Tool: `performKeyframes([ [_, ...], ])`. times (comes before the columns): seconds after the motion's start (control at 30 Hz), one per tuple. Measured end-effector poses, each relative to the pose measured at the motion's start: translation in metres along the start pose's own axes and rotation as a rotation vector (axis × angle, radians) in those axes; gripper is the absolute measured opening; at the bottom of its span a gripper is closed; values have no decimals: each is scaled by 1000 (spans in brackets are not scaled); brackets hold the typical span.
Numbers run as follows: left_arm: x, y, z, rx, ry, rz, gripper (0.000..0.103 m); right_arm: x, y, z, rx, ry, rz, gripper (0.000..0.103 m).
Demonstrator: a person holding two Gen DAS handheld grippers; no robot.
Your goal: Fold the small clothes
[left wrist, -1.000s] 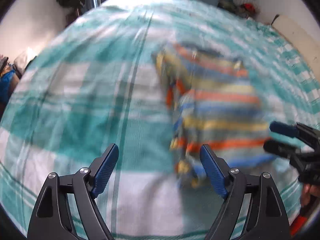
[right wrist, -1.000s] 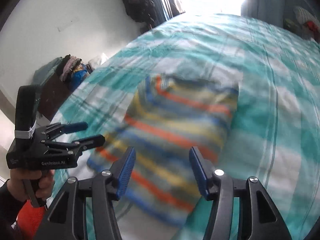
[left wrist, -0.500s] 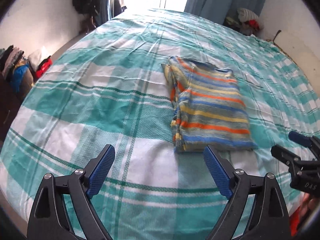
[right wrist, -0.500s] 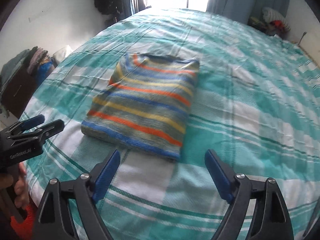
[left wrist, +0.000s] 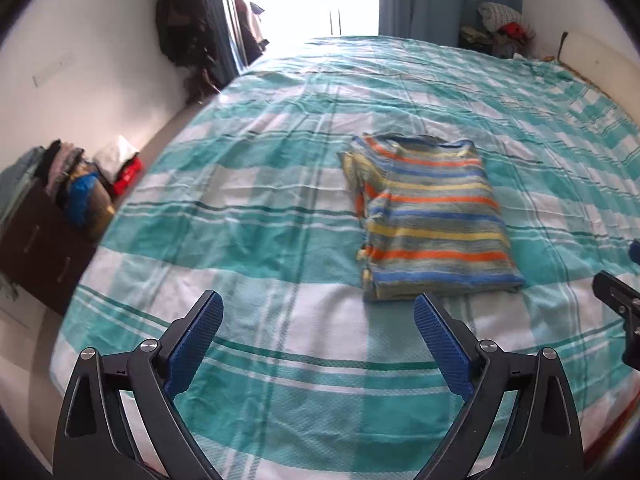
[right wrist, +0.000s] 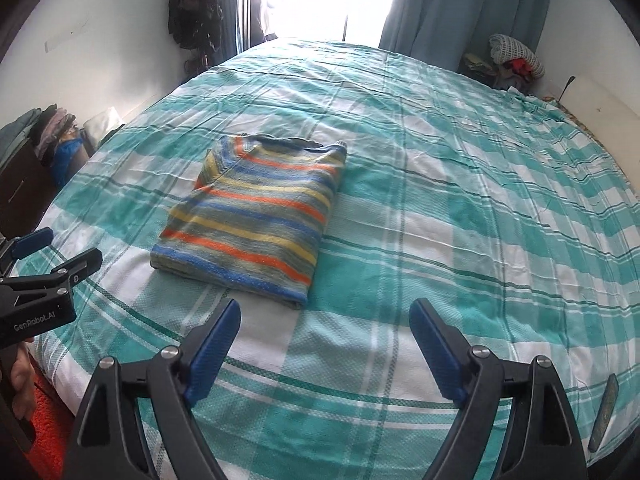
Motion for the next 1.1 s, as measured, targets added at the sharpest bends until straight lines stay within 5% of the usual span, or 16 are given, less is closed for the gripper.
performKeyframes([
  [0.2, 10, 5, -2, 11, 37, 9, 98, 0, 5, 9, -24, -9, 13, 86],
  [0.5, 10, -7, 10, 153, -48, 30, 98, -1, -4, 18, -36, -21, -4, 86],
  [0.73, 10, -21, 20, 115, -71, -20, 98, 0, -13, 19, -33, -20, -11, 86],
  [0.83, 28, -43, 10, -25, 21, -132, 98, 5, -26, 25, 83, -58, 12, 86],
  [0.97, 49, -95, -2, -239, 186, -303, 99, 21, -75, 55, 426, -285, 32, 86],
  [1.1, 42, -147, 18, -177, 78, -349, 98, 41, -151, 75, 599, -404, -10, 81],
])
Point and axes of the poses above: each gripper's, at about its wrist camera, not at the fingertips, and y roughly against the way its jaws point, z to its right, x to its top, the point moved 3 cm from there along -y, roughly the way its jaws point, and after that the axes turned 9 degrees about y, right-handed, at the moved point
